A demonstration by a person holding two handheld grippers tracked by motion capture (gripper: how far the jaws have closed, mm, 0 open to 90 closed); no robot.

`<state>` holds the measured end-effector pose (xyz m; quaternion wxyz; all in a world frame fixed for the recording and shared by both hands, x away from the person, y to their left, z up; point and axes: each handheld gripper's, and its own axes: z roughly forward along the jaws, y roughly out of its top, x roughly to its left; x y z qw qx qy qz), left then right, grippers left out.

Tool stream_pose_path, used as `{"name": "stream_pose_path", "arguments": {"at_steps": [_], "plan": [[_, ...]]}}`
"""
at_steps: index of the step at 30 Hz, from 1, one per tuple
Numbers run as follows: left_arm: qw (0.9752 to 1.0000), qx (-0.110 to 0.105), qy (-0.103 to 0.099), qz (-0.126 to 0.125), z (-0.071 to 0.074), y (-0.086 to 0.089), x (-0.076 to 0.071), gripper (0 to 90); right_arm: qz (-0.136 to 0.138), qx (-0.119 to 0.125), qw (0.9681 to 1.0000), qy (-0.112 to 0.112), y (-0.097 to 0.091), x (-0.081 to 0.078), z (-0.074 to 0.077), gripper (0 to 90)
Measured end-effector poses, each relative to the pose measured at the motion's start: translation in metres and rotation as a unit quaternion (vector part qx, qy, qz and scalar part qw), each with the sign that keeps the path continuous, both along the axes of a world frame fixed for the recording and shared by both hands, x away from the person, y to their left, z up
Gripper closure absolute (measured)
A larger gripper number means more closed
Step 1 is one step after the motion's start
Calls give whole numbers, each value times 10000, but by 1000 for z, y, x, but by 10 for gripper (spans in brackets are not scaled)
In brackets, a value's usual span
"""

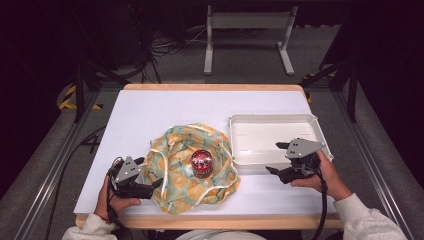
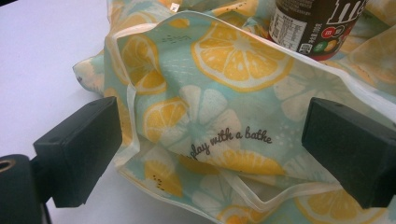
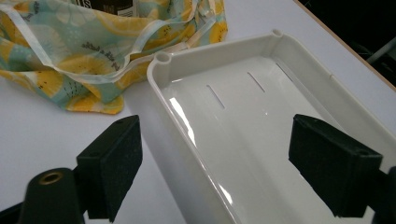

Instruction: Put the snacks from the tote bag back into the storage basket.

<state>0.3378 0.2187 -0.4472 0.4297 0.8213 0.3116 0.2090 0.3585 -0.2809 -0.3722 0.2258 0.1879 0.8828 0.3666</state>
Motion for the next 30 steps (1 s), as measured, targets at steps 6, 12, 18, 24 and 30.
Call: {"name": "stream_pose_path", "arguments": {"at_steps": [6,12,18,24,30], "plan": [[10000,-1,5,8,0,0,-1,57,188,-103,9998,-12,17,3,3,178],[10000,-15,-13,8,0,1,-1,57,419,-185,9989,91,31,5,6,178],[10000,-31,-1,28,0,2,-1,55,603,-376,9973,183,42,9,8,197],[10000,-62,8,39,0,2,-1,56,856,-416,9951,252,58,11,11,207],[10000,-23,-5,44,0,0,0,50,977,-556,9932,290,74,16,16,207]]}}
